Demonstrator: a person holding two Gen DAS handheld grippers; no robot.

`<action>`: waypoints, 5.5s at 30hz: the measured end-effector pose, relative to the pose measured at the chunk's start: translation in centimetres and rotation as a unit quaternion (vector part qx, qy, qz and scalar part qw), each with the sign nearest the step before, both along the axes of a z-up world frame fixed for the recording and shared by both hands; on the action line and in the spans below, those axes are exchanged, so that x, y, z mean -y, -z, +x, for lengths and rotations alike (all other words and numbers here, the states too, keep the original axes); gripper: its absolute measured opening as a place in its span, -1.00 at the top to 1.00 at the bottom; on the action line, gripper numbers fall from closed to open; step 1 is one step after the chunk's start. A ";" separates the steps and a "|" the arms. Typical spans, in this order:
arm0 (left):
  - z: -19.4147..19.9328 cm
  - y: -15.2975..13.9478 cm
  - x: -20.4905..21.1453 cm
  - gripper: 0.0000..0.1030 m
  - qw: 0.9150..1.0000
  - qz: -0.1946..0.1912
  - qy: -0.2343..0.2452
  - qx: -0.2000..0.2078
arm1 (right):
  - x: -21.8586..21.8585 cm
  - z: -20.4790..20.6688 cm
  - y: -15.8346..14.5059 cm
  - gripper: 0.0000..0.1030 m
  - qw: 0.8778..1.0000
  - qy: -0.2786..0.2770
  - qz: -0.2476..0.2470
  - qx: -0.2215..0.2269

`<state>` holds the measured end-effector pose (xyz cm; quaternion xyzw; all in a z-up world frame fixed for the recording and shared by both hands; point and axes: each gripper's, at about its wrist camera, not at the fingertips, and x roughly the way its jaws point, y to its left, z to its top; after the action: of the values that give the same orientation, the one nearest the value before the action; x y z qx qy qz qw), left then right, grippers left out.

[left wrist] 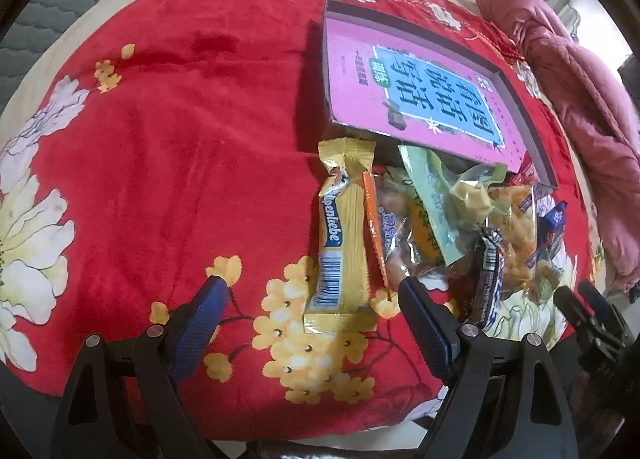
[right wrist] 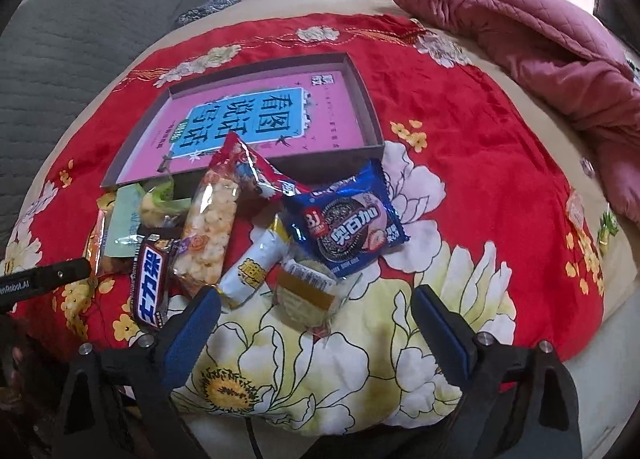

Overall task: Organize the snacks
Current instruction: 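Grasp the yellow wafer bar with the left tool while the right tool grasps the clear-wrapped cake, then lift the yellow wafer bar with the left tool while the right tool carries the cake over the pink box, then release the wafer bar into the box with the left tool while the right tool releases the cake, then move both open tools back from the box toward the snack pile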

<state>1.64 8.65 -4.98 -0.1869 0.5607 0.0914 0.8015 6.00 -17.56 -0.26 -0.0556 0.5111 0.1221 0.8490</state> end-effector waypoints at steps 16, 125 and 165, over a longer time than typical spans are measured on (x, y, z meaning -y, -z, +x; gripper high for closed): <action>0.2 0.7 -2.5 -0.66 0.999 -0.032 -0.006 0.001 | 0.0 0.7 1.2 -0.62 1.000 0.009 0.003 -0.023; 14.9 -0.3 0.6 0.55 0.998 0.012 0.041 0.052 | 0.3 10.5 1.2 0.14 0.991 0.007 0.098 0.087; 9.1 -5.0 -0.2 0.18 0.994 -0.001 0.038 0.100 | 2.6 8.6 -0.9 -0.23 0.987 0.035 0.117 0.108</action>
<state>10.72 8.80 0.01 -0.1744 0.4845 0.0413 0.8562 14.55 -20.14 0.66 0.0494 0.4004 0.1449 0.9035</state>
